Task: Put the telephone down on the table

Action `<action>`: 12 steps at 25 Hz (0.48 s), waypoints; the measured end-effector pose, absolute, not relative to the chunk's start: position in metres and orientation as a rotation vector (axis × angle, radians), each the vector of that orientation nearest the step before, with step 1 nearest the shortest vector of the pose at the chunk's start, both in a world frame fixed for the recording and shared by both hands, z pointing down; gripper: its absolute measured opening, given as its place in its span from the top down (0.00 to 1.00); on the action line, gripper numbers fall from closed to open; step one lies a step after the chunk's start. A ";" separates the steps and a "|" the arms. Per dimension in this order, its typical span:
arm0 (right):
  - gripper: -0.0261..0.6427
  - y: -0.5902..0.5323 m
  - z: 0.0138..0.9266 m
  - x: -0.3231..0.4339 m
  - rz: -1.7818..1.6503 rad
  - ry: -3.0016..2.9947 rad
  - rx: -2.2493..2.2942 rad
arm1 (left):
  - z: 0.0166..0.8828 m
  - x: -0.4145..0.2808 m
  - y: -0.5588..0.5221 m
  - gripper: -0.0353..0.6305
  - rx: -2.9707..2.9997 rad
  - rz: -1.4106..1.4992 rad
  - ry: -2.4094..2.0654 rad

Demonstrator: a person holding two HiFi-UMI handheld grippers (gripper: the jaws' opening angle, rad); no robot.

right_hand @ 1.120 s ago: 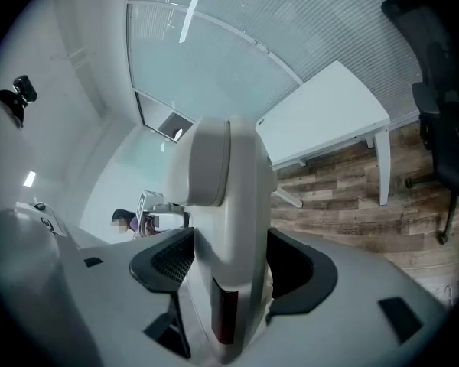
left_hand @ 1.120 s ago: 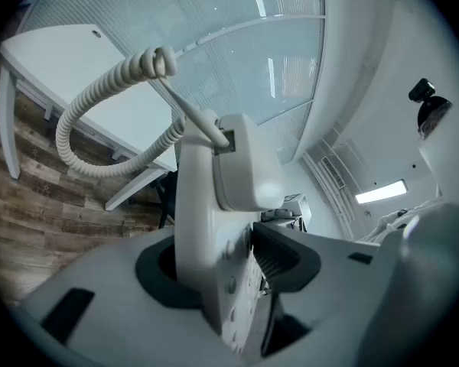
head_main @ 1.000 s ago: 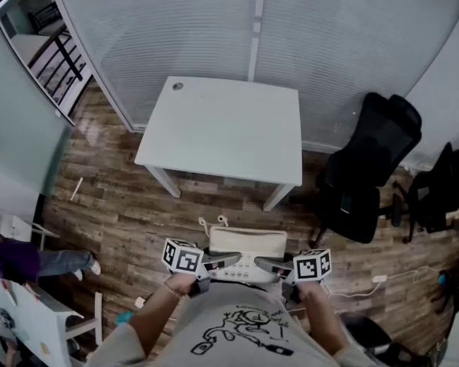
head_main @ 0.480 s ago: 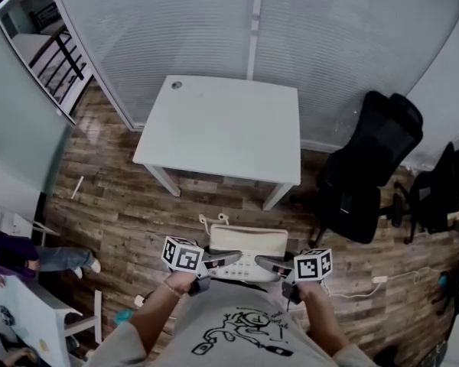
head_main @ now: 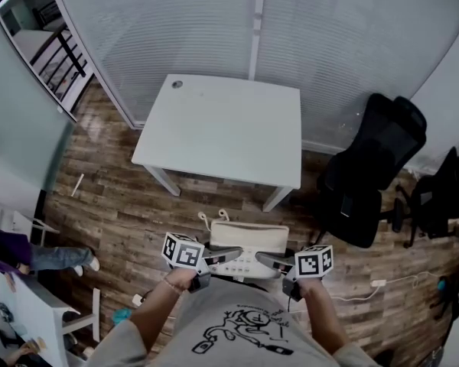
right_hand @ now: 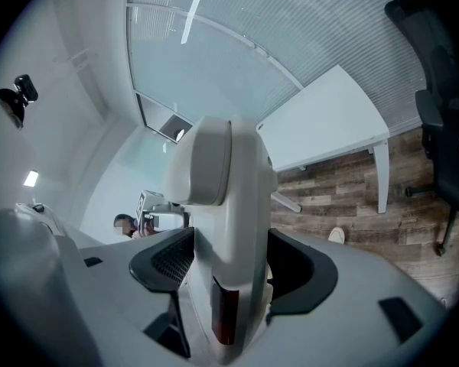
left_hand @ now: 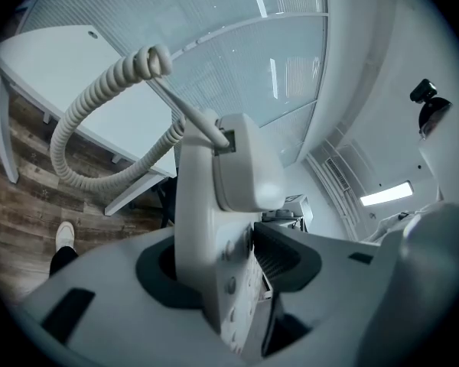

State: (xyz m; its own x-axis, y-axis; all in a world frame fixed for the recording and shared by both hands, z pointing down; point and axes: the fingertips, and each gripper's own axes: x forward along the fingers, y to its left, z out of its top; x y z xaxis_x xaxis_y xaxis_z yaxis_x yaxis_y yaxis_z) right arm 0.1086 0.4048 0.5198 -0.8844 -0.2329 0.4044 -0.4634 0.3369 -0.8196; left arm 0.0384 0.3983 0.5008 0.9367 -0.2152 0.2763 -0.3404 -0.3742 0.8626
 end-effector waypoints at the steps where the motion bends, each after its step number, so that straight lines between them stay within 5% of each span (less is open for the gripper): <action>1: 0.49 0.401 0.520 0.109 1.570 -2.386 0.631 | 0.501 0.039 0.394 0.65 1.970 0.138 -0.400; 12: 0.49 0.345 0.525 0.101 1.585 -2.371 0.653 | 0.507 0.029 0.337 0.65 1.970 0.154 -0.389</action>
